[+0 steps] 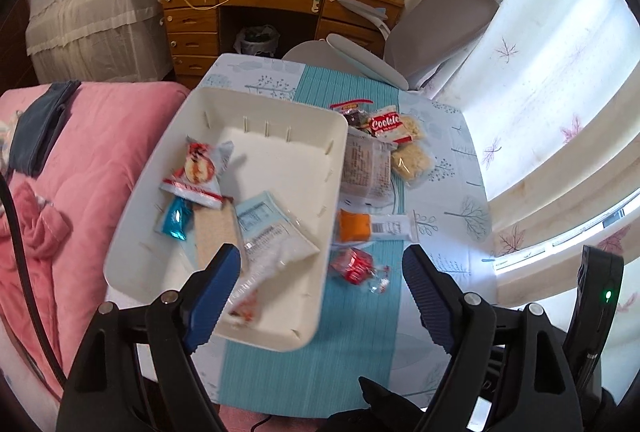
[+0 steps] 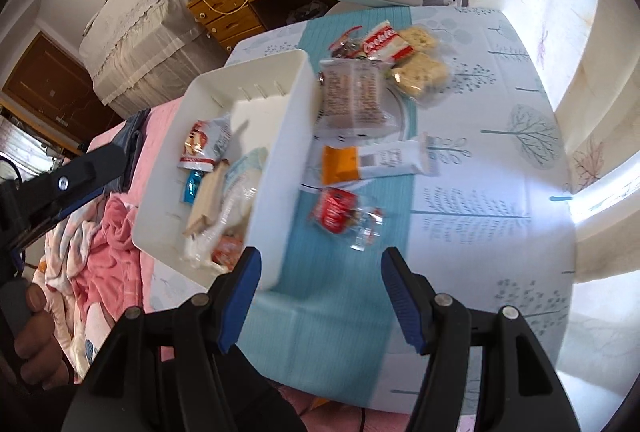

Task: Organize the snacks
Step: 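Move the right gripper to the orange-and-white bar while the left gripper approaches the red wrapped snack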

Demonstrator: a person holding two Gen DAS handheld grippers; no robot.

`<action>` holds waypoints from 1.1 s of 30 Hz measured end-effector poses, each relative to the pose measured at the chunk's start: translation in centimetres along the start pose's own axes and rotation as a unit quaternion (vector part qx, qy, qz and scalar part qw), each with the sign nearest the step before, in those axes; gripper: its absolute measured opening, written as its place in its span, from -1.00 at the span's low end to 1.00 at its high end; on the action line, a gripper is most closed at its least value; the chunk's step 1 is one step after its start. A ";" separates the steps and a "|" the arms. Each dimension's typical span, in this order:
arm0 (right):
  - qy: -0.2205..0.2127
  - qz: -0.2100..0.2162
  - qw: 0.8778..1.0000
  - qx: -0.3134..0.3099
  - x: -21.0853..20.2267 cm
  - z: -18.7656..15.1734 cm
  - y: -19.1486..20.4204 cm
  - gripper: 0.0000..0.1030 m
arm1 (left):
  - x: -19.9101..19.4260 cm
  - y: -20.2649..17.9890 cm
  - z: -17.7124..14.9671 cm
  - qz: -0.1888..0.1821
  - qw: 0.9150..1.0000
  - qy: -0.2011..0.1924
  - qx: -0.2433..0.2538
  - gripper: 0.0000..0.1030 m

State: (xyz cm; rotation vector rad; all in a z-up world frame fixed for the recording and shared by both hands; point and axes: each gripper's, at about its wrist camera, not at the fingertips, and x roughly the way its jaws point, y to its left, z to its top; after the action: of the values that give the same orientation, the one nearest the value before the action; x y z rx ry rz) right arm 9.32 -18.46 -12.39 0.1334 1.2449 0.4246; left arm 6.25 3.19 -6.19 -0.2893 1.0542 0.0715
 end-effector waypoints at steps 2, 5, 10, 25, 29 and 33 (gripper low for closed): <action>0.008 0.000 1.000 -0.008 -0.2 0.0 -1.0 0.22 | 0.2 -0.9 -0.9 0.002 1.000 -0.001 -0.010 0.59; 0.017 -0.001 1.000 -0.025 -0.4 0.2 -2.5 0.22 | 0.5 -2.0 -2.3 0.012 1.000 -0.006 -0.026 0.59; 0.026 0.012 0.999 -0.043 -0.5 1.1 -4.5 0.22 | 1.5 -3.0 -4.4 0.024 0.998 -0.011 -0.062 0.59; -0.020 -0.004 0.982 -0.186 2.7 3.6 -6.1 0.22 | 9.4 -3.5 -8.8 0.044 0.972 0.023 -0.228 0.59; -0.040 -0.011 0.971 -0.233 4.6 3.9 -6.3 0.22 | 11.7 -3.4 -9.2 0.044 0.962 0.022 -0.268 0.59; -0.061 -0.024 0.957 -0.281 6.9 4.3 -6.4 0.22 | 13.7 -3.2 -8.9 0.043 0.956 0.016 -0.289 0.60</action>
State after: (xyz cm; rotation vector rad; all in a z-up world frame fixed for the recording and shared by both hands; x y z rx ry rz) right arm 16.61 -21.13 -19.22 -0.3508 0.9630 0.7000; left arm 6.11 -3.42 -21.50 -0.7750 1.0609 0.4600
